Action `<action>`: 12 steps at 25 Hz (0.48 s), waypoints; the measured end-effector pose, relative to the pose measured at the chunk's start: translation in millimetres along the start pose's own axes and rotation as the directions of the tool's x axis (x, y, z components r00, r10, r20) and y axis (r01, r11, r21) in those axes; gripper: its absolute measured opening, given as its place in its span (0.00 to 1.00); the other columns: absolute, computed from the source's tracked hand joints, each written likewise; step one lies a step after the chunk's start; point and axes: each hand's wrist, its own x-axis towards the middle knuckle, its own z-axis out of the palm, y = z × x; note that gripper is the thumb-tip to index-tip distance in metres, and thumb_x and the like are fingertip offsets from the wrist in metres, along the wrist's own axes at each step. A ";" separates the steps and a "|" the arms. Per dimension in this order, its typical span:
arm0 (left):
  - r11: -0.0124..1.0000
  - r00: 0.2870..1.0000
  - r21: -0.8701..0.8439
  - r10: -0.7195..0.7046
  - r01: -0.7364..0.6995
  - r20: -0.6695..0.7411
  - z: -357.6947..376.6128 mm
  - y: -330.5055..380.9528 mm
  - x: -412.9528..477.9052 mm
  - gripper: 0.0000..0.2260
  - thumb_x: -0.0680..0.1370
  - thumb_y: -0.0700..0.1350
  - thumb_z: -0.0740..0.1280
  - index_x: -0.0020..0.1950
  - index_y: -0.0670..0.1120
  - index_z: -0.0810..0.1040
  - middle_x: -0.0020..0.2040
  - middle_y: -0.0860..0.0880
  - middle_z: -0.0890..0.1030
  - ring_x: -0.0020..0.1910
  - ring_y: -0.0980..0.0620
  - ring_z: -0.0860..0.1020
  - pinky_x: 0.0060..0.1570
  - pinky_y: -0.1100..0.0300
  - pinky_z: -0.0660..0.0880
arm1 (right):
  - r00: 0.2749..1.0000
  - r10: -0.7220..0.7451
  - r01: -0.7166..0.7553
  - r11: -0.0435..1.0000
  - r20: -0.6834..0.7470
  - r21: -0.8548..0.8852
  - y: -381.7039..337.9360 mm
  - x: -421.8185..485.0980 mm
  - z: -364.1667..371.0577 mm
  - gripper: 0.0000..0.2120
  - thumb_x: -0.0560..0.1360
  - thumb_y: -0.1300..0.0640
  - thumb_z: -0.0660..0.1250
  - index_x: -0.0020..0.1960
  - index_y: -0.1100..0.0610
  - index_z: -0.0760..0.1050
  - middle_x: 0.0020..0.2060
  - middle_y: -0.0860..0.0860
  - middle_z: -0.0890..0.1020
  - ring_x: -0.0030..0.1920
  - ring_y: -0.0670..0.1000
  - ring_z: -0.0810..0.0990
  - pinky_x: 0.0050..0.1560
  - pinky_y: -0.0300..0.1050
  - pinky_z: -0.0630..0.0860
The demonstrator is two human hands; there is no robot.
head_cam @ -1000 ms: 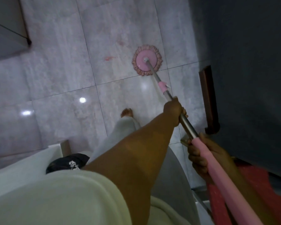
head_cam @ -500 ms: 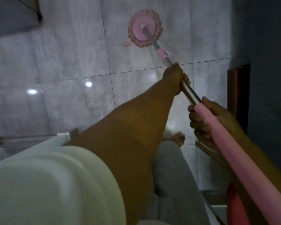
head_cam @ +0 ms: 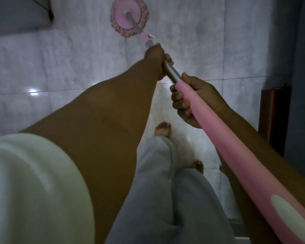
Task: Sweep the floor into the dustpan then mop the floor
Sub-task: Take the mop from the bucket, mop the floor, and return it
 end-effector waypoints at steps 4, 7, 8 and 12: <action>1.000 1.000 -0.018 -0.015 0.014 -0.011 -10.2 -27.6 -7.0 0.10 0.83 0.51 0.56 0.51 0.45 0.69 0.26 0.49 0.68 0.23 0.54 0.67 0.21 0.68 0.69 | 0.999 0.007 -0.009 0.999 0.042 0.049 28.4 -10.3 -13.1 0.18 0.79 0.44 0.57 0.47 0.59 0.72 0.28 0.50 0.76 0.22 0.45 0.73 0.20 0.36 0.71; 0.999 0.999 -0.031 -0.036 0.035 -0.014 -7.7 -70.0 -27.1 0.11 0.84 0.52 0.55 0.48 0.46 0.68 0.26 0.49 0.67 0.23 0.54 0.67 0.21 0.68 0.70 | 0.997 0.000 -0.008 0.995 0.078 0.099 59.3 -39.5 -39.4 0.18 0.79 0.45 0.58 0.48 0.60 0.72 0.29 0.50 0.76 0.22 0.45 0.74 0.21 0.36 0.72; 0.999 0.999 -0.025 -0.033 0.033 -0.016 -4.2 -86.9 -37.8 0.12 0.84 0.52 0.54 0.46 0.46 0.68 0.26 0.49 0.67 0.23 0.54 0.67 0.21 0.67 0.70 | 0.997 0.007 -0.015 0.995 0.083 0.100 70.3 -52.6 -49.6 0.18 0.79 0.44 0.59 0.48 0.60 0.73 0.29 0.50 0.76 0.23 0.45 0.74 0.21 0.36 0.73; 0.998 0.998 0.001 -0.064 0.064 0.005 18.0 -164.1 -80.8 0.14 0.84 0.52 0.54 0.43 0.45 0.67 0.25 0.48 0.67 0.21 0.53 0.67 0.20 0.65 0.72 | 1.000 0.010 -0.011 0.996 0.005 0.092 116.4 -120.0 -97.1 0.19 0.77 0.43 0.61 0.49 0.60 0.75 0.30 0.50 0.76 0.22 0.46 0.74 0.20 0.37 0.72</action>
